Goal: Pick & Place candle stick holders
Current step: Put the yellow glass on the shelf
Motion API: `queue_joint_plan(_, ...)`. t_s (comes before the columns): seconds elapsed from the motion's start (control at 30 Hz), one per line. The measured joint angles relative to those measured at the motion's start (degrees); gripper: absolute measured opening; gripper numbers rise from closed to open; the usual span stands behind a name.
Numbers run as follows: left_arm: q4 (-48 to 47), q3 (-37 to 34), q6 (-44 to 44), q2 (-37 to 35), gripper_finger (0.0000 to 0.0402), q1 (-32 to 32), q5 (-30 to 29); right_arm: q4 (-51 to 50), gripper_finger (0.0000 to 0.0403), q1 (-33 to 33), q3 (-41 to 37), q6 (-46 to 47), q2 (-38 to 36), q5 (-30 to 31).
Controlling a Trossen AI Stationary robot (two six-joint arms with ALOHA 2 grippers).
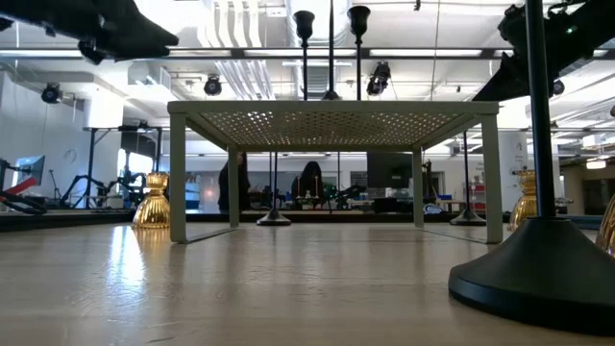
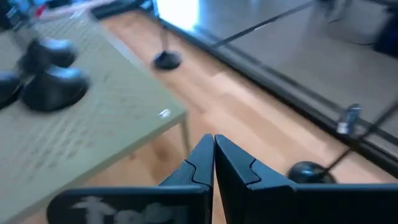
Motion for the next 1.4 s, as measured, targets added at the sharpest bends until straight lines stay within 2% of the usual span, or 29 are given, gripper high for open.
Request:
queue_joint_plan(0.3,-0.7,-2.7,-3.8,-2.5,0.0245,1.9,-6.3,-0.2,0.0008,0.0,-2.4,7.5,-0.4,11.1)
queue_joint_plan(0.6,-7.0,-3.2,-13.4,-2.4,0.0245,5.5,-9.0,-0.6,0.0008,0.0,-2.4,10.2,0.0,10.9)
queue_joint_plan(0.77,-7.2,-3.2,-15.4,-2.4,0.0245,7.2,-9.6,-0.6,0.0008,0.0,-2.4,12.3,0.3,10.8)
queue_joint_plan(0.87,-7.2,-3.3,-15.2,-2.2,0.0245,7.3,-8.0,-0.7,0.0008,0.0,-2.4,12.4,0.4,10.2)
queue_joint_plan(1.03,-7.2,-3.5,-14.6,-2.0,0.0245,7.3,-6.8,-2.9,0.0008,0.0,-2.4,13.5,0.4,5.5)
queue_joint_plan(1.2,-7.0,-3.5,-13.9,-2.0,0.0245,7.3,-6.8,-12.2,0.0008,0.0,-1.0,20.6,0.5,-0.4)
queue_joint_plan(1.4,-6.6,-3.5,-13.9,-2.0,0.0245,7.3,-6.8,-20.9,0.0008,0.0,0.0,27.3,2.2,-1.7)
